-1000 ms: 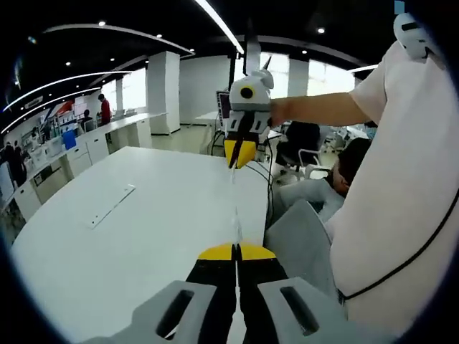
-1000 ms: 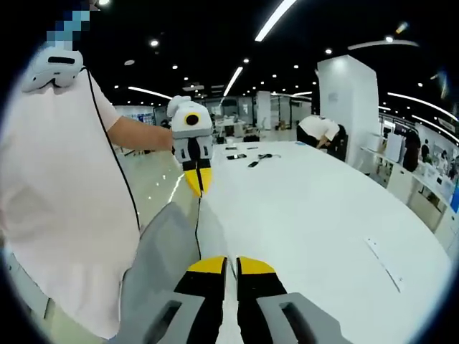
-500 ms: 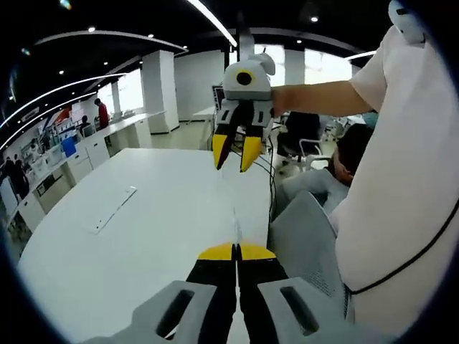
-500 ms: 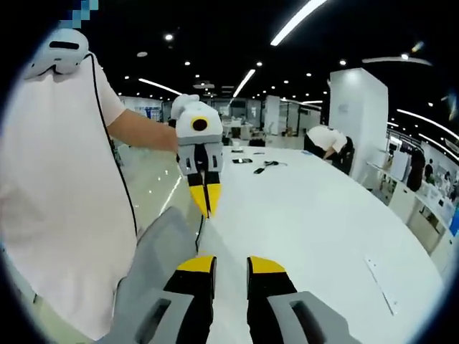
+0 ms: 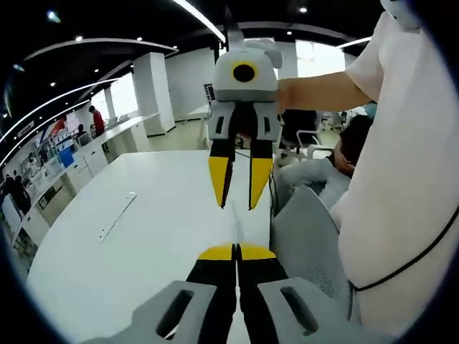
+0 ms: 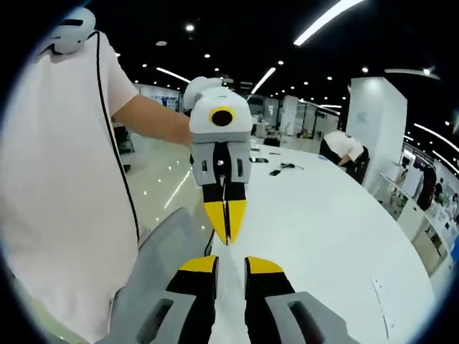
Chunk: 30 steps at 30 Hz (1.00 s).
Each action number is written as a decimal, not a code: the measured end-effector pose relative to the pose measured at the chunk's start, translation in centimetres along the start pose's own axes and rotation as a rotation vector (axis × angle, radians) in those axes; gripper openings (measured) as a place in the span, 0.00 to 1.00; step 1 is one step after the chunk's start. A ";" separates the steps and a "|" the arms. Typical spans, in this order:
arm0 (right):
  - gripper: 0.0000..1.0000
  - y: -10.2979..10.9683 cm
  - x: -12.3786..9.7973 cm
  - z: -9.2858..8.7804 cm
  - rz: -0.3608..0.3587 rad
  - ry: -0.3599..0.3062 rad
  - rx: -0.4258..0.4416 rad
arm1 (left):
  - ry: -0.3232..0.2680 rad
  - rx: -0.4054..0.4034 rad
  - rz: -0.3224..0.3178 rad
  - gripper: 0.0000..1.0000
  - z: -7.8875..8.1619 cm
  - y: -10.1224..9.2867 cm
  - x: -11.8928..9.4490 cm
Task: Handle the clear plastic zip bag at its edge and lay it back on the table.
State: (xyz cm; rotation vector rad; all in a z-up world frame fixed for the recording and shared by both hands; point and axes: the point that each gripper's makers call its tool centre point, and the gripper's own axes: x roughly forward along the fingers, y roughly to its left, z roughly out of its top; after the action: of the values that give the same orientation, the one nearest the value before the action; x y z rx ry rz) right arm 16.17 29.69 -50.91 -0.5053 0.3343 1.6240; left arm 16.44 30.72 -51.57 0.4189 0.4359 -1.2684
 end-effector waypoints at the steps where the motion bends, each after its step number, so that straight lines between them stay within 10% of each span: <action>1: 0.10 0.0 0.1 0.1 0.002 -0.002 0.000 | -0.001 0.001 0.000 0.00 0.0 0.0 0.0; 30: 0.01 -0.1 1.5 -0.3 0.016 0.040 -0.018 | -0.017 0.020 0.005 0.00 -0.1 0.1 -0.1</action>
State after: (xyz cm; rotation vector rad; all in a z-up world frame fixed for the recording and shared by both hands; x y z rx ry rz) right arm 16.22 30.83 -51.90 -0.5502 0.3545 1.6354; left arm 16.46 30.90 -51.57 0.4249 0.4078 -1.2718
